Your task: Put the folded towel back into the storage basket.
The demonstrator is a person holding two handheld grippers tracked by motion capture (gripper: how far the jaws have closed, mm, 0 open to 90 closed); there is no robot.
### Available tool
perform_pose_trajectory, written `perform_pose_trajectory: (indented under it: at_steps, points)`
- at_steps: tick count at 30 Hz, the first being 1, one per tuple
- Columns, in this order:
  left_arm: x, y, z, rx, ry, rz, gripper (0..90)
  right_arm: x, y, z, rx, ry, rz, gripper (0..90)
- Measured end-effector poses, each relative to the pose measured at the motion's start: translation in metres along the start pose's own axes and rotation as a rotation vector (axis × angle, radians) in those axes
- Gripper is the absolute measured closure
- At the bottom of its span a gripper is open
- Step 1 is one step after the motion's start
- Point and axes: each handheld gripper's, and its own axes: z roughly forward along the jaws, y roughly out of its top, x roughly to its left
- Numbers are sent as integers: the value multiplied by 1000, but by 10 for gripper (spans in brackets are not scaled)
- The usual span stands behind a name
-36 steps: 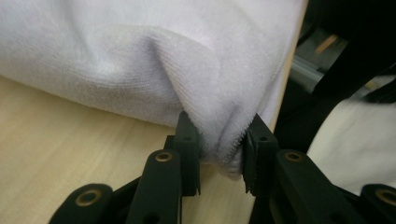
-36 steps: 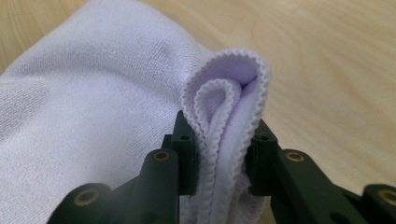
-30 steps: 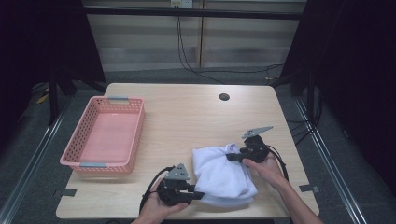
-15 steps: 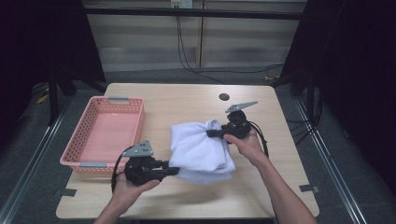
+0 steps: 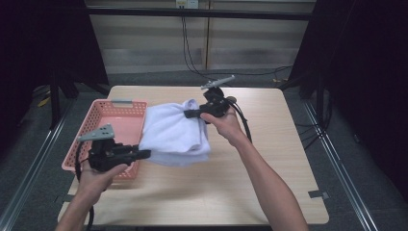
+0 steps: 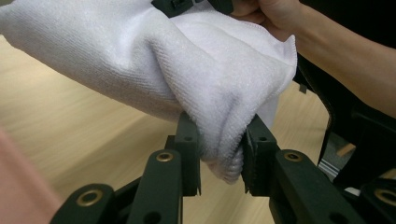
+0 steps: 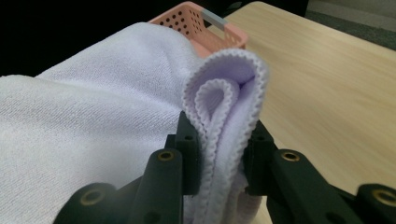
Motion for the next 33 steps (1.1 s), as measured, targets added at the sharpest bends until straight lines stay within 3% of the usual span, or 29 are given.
perform_pose_trajectory:
  at_steps: [2,4,5,6,9,10,13,14,16,18,24,30,33]
  points:
    - [10,3,-20,-21,32,-5,720,9,20,14,2,5,-11,729]
    - [16,5,-28,-40,41,-17,721,11,26,19,3,4,-13,729]
    - [20,5,-34,-48,50,-19,721,16,41,34,9,9,-14,729]
    - [24,5,-40,-56,65,-26,721,16,41,34,9,9,-14,729]
    - [40,1,-64,-75,114,-60,722,27,61,60,24,14,-8,730]
    - [40,1,-64,-75,114,-60,722,27,61,60,24,14,-8,730]
    - [55,-12,-90,-103,168,-110,724,42,78,92,19,19,22,736]
    - [55,-12,-90,-103,168,-110,724,42,78,92,19,19,22,736]
    - [64,-21,-108,-110,198,-137,725,52,87,109,30,25,20,736]
    - [69,-25,-114,-107,205,-149,725,55,89,115,34,33,17,737]
    - [91,-44,-127,-80,283,-213,725,66,91,160,84,8,33,737]
    - [112,-68,-123,13,369,-258,721,69,72,202,113,-43,62,736]
    - [117,-75,-116,79,393,-267,706,68,59,219,118,-76,47,728]
